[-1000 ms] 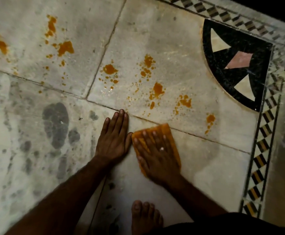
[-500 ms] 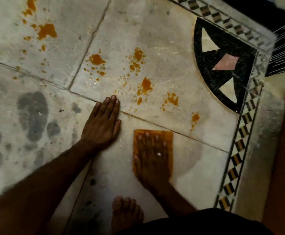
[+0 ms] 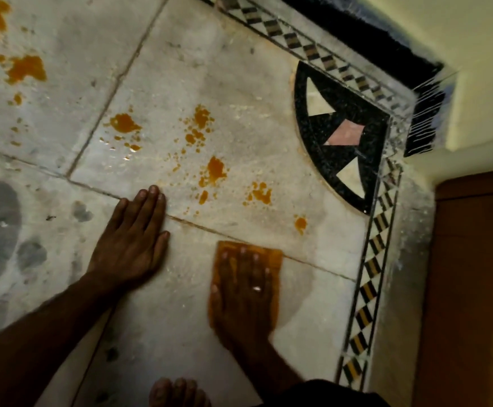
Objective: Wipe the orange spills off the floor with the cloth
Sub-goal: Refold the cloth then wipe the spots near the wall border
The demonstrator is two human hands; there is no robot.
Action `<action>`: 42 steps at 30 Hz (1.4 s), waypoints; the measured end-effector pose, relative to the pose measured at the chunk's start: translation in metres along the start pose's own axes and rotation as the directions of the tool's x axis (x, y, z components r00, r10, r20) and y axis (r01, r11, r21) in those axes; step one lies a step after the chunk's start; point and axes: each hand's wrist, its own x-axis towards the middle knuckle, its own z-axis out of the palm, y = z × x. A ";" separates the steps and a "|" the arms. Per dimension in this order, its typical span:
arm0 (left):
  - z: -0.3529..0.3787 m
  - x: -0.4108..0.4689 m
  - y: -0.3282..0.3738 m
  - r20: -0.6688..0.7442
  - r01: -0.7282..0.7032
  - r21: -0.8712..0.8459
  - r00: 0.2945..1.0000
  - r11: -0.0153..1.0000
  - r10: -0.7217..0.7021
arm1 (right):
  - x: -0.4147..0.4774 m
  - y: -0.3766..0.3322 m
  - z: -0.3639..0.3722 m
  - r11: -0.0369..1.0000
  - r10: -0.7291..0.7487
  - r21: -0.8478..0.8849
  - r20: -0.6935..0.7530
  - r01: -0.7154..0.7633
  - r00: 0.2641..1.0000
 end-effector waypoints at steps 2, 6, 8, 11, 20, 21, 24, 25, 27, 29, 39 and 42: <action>-0.001 0.000 0.000 0.002 0.002 -0.008 1.000 1.000 -0.002 | 0.040 -0.003 -0.005 0.989 -0.141 0.049 0.014 0.140 0.990; -0.004 -0.001 0.000 0.033 0.016 -0.012 0.999 1.000 -0.015 | 0.123 0.030 -0.024 0.988 -0.154 -0.008 0.115 0.156 0.981; -0.005 -0.001 -0.001 0.036 0.016 -0.006 0.999 1.000 -0.015 | 0.134 0.062 -0.028 0.999 -0.020 -0.033 0.118 0.025 0.993; -0.006 0.001 -0.004 0.027 -0.026 0.011 0.999 1.000 0.026 | 0.110 0.104 -0.024 0.973 0.231 -0.008 0.138 -0.232 0.963; -0.005 0.004 -0.006 0.084 -0.011 0.001 0.996 1.000 0.011 | 0.037 -0.004 0.000 0.998 -0.041 0.057 0.013 0.040 0.999; -0.005 0.005 -0.005 0.096 0.004 0.002 0.995 1.000 -0.004 | 0.060 -0.006 -0.004 0.992 -0.116 0.054 0.021 0.115 0.993; -0.004 0.006 -0.003 0.135 0.017 0.010 0.991 1.000 -0.019 | 0.124 0.012 -0.015 0.990 -0.141 0.025 0.055 0.140 0.988; -0.005 0.005 -0.002 0.142 0.017 0.012 0.990 1.000 -0.019 | 0.137 0.026 -0.018 0.995 -0.097 0.017 0.063 0.096 0.993; -0.006 0.009 -0.001 0.141 0.019 0.012 0.990 1.000 -0.020 | 0.148 0.060 -0.022 0.999 0.040 0.000 0.085 -0.040 0.996; -0.008 0.023 -0.003 0.121 0.025 0.003 0.992 1.000 -0.025 | 0.135 0.087 -0.019 0.979 0.201 0.019 0.099 -0.204 0.975; -0.004 0.055 -0.008 0.125 0.044 0.008 0.991 0.999 -0.044 | 0.089 -0.023 -0.009 0.975 -0.218 0.061 0.053 0.215 0.974; -0.004 0.058 -0.008 0.125 0.053 0.005 0.991 0.999 -0.054 | 0.165 0.007 -0.024 0.988 -0.152 0.019 0.085 0.150 0.985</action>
